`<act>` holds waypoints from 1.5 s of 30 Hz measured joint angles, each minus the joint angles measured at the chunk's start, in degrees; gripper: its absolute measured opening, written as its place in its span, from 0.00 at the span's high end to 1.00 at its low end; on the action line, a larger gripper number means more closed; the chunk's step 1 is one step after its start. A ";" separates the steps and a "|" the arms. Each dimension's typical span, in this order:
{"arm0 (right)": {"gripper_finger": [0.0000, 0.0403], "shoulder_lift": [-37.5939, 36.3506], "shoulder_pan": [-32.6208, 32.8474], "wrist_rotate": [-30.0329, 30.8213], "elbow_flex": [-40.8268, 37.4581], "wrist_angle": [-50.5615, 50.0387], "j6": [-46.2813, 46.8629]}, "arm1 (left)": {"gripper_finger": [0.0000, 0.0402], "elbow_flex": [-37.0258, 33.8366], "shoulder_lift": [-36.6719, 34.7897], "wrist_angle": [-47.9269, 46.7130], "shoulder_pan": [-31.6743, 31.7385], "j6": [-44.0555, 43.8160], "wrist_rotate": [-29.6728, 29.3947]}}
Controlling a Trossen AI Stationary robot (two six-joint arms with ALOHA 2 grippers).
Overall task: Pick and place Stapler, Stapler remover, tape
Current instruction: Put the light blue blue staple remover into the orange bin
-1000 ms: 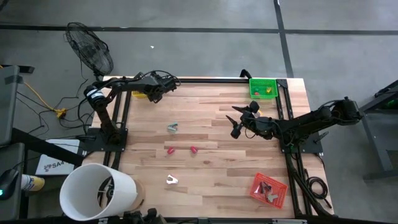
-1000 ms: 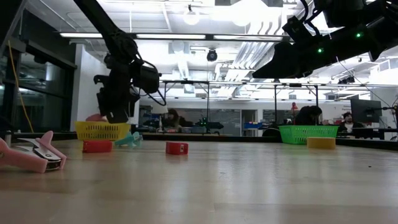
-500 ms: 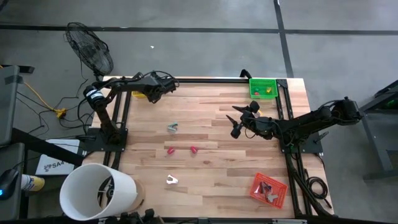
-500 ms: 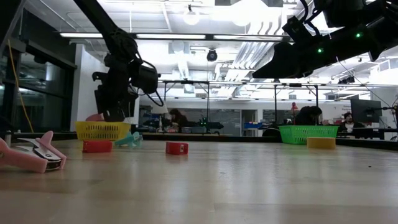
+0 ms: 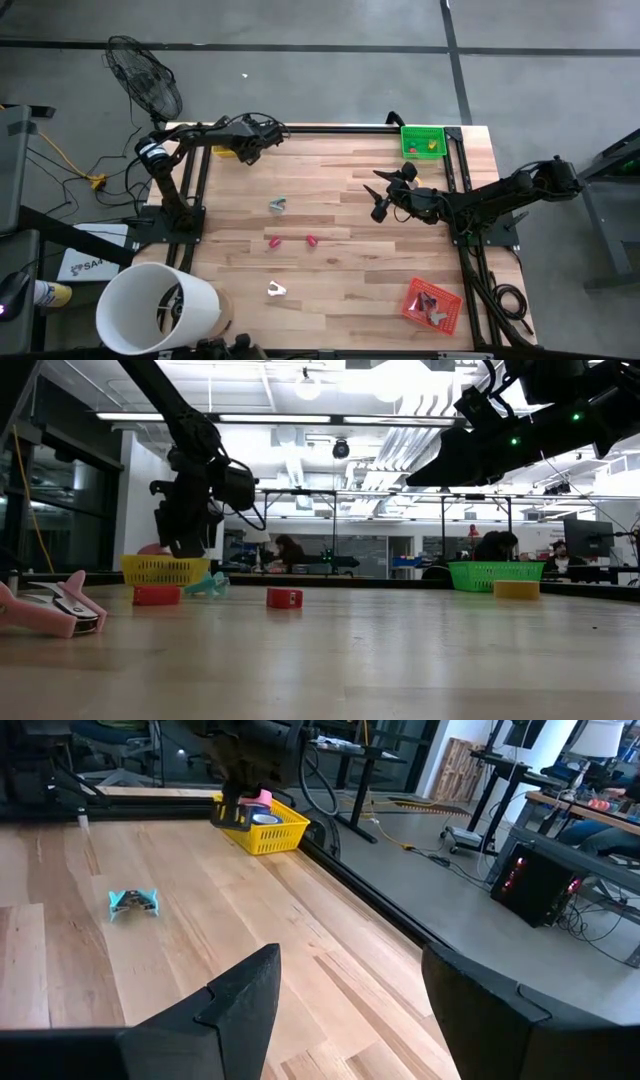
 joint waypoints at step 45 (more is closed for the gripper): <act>0.41 0.00 0.01 -1.09 0.02 -1.97 0.96 | 0.52 2.66 -9.34 -2.68 -29.17 48.60 41.33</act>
